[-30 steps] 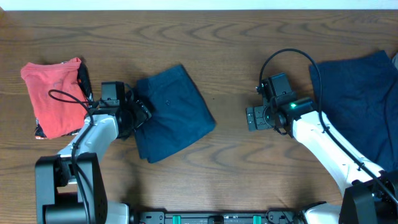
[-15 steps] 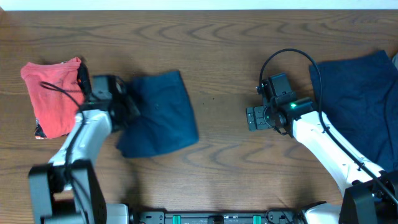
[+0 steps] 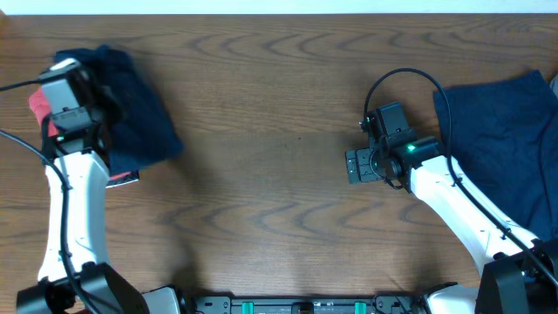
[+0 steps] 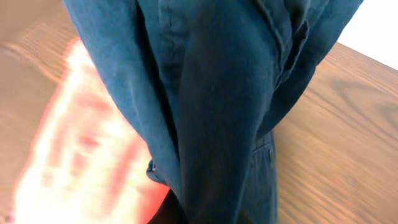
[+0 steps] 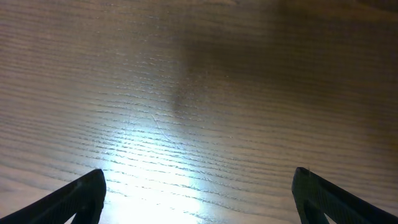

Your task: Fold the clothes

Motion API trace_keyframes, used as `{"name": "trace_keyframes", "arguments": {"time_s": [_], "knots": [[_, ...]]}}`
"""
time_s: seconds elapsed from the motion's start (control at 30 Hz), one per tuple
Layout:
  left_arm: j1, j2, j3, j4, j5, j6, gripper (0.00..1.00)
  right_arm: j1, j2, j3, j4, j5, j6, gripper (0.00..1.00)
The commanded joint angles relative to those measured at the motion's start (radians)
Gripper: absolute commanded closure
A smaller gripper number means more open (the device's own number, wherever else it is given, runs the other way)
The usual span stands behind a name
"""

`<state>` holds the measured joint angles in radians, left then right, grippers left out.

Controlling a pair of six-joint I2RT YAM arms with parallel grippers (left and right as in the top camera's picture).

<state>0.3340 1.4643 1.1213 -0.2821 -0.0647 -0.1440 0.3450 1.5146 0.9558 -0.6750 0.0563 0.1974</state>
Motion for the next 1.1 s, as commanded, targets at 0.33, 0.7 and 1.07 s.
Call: {"name": "trace_keyframes", "arguments": {"time_s": [0.33,0.7,1.07], "knots": [[0.182,0.071,0.01,0.06,-0.082,-0.007,0.0,-0.007,-0.005,0.014,-0.015,0.016,0.011,0.06],[0.227,0.02,0.011,0.109,0.188,-0.083,0.11,-0.008,-0.005,0.014,-0.017,0.019,0.007,0.05],[0.231,0.099,-0.004,0.104,0.19,-0.082,0.54,-0.008,-0.005,0.014,-0.03,0.018,0.007,0.05]]}}
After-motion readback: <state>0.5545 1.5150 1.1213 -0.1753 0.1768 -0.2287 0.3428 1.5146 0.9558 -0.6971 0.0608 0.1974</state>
